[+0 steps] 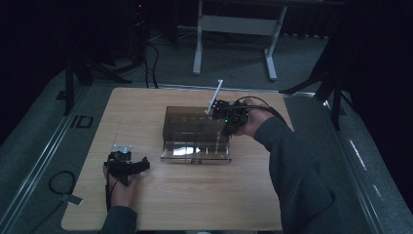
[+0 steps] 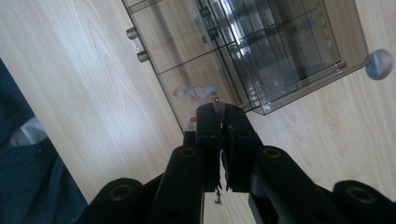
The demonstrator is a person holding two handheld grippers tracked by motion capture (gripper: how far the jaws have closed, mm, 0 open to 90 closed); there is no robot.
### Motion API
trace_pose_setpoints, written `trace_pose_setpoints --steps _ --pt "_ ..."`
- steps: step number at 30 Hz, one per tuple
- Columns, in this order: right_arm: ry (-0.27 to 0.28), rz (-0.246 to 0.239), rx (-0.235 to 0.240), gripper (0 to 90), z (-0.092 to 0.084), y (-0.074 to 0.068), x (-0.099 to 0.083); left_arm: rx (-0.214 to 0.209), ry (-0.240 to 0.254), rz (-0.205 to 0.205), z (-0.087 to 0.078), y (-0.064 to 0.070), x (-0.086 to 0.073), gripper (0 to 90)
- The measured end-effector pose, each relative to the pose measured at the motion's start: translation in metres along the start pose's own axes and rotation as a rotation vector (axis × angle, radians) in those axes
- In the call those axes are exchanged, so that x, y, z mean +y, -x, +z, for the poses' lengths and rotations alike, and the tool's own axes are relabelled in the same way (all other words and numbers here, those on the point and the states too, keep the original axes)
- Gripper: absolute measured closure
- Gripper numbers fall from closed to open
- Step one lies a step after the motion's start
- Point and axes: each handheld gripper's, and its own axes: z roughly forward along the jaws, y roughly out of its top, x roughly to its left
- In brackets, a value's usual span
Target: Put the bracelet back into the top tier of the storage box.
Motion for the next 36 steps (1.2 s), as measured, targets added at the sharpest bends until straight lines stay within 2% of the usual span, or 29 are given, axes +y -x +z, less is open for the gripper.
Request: trace_pose_setpoints --steps 5,11,15,19,23,31,33,36 --pt "-0.022 0.021 -0.008 85.8 0.011 0.003 -0.003 0.000 0.002 -0.002 0.000 0.000 0.000 2.1" --pt "-0.019 0.023 -0.001 85.8 0.019 0.001 -0.002 0.000 0.002 -0.002 0.000 0.000 0.000 2.1" --pt "-0.034 0.026 -0.003 85.8 0.031 0.001 -0.003 0.000 0.000 0.000 0.000 0.000 0.000 2.0" --pt "-0.012 0.023 0.013 85.8 0.037 0.001 -0.001 0.000 0.000 0.000 0.000 0.000 0.000 2.0" --pt "0.040 0.020 0.011 85.8 0.030 0.001 0.001 0.000 0.002 -0.002 0.000 0.000 0.000 2.1" --pt "0.091 0.003 0.012 85.7 0.025 -0.003 0.010 0.000 0.002 -0.001 0.000 0.000 0.000 2.0" --pt "0.097 0.005 0.017 85.7 0.025 -0.003 0.010 0.000 0.002 -0.001 0.000 0.000 0.000 2.1" --pt "0.069 0.011 0.038 85.5 0.034 -0.001 0.012 0.000 0.002 -0.002 0.000 0.000 0.000 2.0"
